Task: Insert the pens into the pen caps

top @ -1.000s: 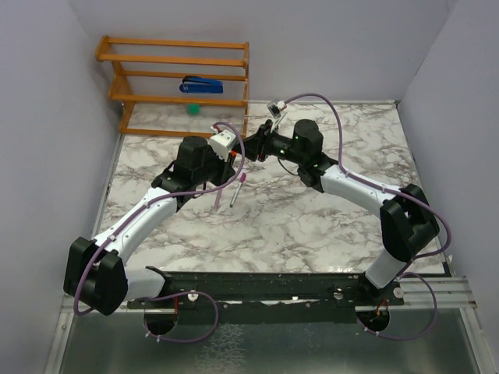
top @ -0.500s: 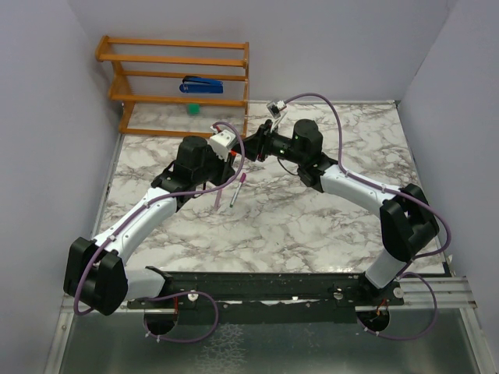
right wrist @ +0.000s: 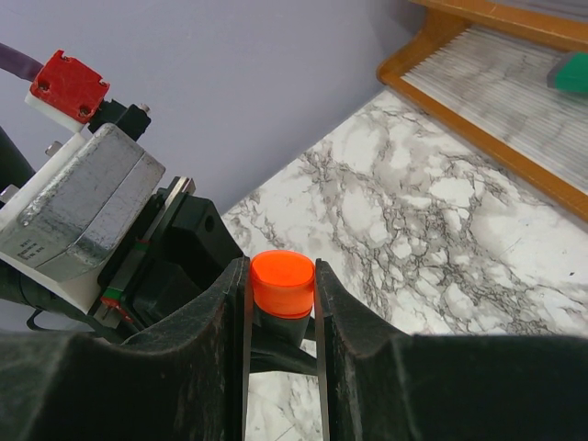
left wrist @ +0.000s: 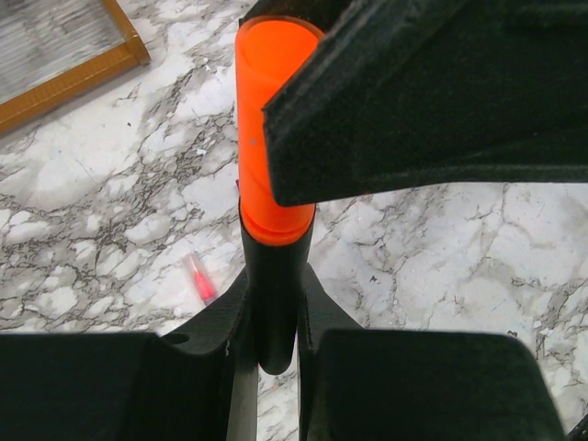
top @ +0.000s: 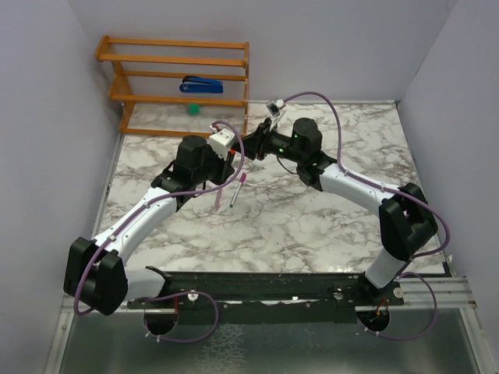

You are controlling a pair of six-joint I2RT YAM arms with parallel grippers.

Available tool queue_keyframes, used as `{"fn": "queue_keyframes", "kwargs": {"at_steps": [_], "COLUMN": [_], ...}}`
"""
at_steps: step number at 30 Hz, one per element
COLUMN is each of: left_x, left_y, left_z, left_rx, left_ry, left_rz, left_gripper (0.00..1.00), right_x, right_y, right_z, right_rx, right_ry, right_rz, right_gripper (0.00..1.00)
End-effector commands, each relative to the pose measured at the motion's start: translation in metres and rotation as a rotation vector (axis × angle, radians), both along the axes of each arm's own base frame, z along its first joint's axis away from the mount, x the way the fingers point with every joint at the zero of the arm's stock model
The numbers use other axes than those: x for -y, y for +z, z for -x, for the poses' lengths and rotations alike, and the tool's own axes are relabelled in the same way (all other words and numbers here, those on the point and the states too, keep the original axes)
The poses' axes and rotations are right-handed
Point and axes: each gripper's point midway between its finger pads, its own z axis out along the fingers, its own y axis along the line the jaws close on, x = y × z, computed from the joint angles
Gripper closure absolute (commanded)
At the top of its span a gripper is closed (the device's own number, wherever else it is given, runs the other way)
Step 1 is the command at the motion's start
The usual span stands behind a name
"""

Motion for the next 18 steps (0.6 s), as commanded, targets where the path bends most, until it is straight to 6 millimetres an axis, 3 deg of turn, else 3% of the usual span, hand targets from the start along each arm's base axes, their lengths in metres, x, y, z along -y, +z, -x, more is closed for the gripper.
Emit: {"fn": "queue_keyframes", "kwargs": {"at_steps": [1,18], "left_x": [-0.022,-0.015], "left_y": [0.205,0.220], "left_z": [-0.042,-0.036], "left_rx": [0.644,0.690], "left_ry": [0.172,0.112], "left_rz": [0.311,0.304], "left_gripper": [1.00,1.00], "right_x": [-0.007,-0.001], "right_y": [-0.135,-0.153], "right_z": [0.129,0.128], "right_rx": [-0.491,-0.464], "right_ry": [0.389,0.353], "right_rz": [0.295,0.375], "right_gripper": [1.00,1.00]}}
